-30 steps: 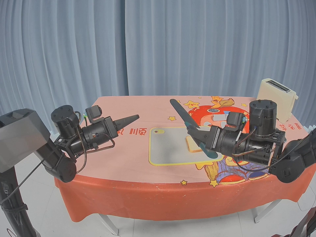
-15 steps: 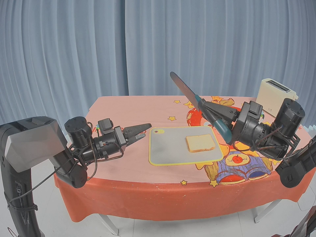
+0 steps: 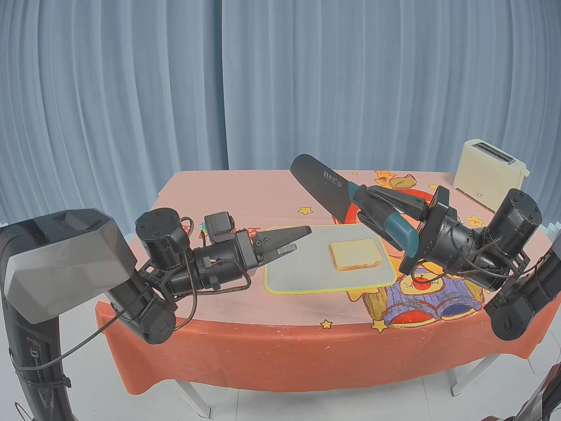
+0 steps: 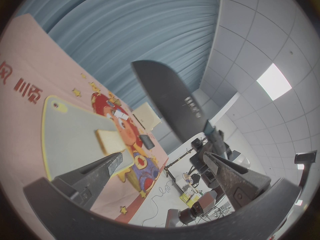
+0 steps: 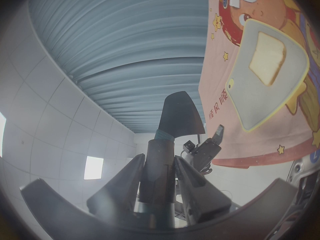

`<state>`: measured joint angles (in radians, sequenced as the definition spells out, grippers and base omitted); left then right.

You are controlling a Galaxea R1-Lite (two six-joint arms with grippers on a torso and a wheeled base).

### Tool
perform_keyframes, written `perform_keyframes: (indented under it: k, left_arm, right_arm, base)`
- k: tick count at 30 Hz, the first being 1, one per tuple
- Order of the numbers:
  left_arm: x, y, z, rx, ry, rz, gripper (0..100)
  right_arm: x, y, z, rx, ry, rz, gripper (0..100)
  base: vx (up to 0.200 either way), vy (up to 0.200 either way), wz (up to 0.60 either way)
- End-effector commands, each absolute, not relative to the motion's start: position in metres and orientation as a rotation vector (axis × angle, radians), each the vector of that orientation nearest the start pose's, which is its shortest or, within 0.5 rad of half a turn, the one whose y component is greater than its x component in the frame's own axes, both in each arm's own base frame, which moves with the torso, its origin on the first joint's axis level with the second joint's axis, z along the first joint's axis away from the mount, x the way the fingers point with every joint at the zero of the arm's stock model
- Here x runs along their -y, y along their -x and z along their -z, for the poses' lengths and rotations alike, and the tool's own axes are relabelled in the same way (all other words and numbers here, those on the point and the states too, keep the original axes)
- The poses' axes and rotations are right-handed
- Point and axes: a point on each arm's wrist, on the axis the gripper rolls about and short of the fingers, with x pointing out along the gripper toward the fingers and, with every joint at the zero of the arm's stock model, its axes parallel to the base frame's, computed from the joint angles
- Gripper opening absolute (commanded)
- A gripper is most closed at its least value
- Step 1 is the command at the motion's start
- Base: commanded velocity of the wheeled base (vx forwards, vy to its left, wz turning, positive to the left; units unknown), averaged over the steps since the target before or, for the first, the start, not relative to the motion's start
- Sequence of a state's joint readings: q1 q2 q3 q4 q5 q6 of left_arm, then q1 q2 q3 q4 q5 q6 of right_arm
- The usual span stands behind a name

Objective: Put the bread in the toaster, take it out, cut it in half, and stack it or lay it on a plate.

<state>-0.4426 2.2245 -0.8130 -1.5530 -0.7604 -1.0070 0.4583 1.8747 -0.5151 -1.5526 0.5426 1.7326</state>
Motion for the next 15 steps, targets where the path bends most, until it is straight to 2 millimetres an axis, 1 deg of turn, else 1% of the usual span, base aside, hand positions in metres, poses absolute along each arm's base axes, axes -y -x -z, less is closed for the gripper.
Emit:
perform_keyframes:
  k: [1,4,10,12,14,15]
  left_arm:
    - [0.185,-0.333,-0.126,-0.353,0.83,1.245,100]
    - [0.194,-0.332,-0.128,-0.347,0.825,1.272,100]
    - [0.195,-0.332,-0.133,-0.347,0.842,1.282,100]
    - [0.198,-0.335,-0.138,-0.354,0.878,1.294,100]
    - [0.2,-0.339,-0.144,-0.347,0.903,1.307,100]
    - [0.201,-0.341,-0.146,-0.343,0.909,1.311,100]
  right_arm:
    - [-0.136,-0.266,-0.157,-0.695,-1.604,-0.905,0]
    - [-0.13,-0.271,-0.167,-0.692,-1.673,-0.909,0]
    - [-0.114,-0.276,-0.174,-0.766,-1.776,-0.909,0]
    - [-0.109,-0.278,-0.179,-0.815,-1.8,-0.929,0]
    - [-0.104,-0.278,-0.188,-0.831,-1.817,-0.954,0]
    - [-0.104,-0.278,-0.189,-0.841,-1.824,-0.957,0]
  base:
    - [0.0,0.0,0.0]
    - [0.0,0.0,0.0]
    - [0.0,0.0,0.0]
    - [0.0,0.0,0.0]
    - [0.0,0.0,0.0]
    - [0.0,0.0,0.0]
